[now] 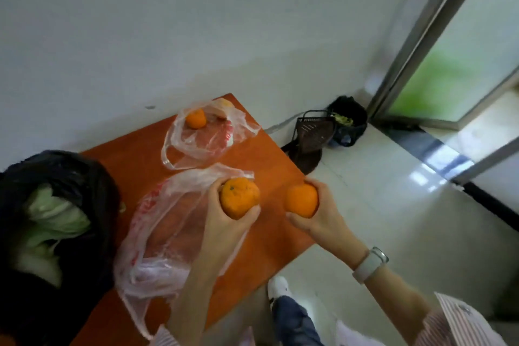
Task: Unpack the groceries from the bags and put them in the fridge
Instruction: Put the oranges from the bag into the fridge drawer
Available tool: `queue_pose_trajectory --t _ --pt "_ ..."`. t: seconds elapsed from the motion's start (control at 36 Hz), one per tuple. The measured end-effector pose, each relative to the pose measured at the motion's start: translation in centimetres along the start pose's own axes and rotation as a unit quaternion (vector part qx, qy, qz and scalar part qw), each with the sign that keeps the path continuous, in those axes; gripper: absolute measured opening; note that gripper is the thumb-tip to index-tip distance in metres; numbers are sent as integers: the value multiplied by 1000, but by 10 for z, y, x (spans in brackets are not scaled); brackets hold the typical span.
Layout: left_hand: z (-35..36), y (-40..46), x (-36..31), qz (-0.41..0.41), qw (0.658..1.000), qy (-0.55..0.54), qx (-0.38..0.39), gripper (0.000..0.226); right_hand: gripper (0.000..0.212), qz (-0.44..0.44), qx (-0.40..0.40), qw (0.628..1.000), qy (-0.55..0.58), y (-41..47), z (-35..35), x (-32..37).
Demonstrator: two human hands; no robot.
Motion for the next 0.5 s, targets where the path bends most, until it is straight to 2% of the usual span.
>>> queue_pose_trajectory --t 0.25,0.36,0.5 --pt "147 -87 -70 80 976 60 194 66 68 31 -204 978 -35 -170 -143 -44" --pt "236 -141 -101 121 946 65 295 70 69 39 -279 958 -48 -254 -209 -72" --pt "369 -253 -154 182 893 75 405 69 70 63 -405 910 -63 -392 -306 -113"
Point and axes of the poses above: each hand's wrist, its own y-axis towards the middle knuckle, its own z-axis out of the palm, x = y × z, the point moved 5 cm from there along y, towards the middle knuckle, and after that the axes turned 9 degrees about y, right-handed, at the moved point
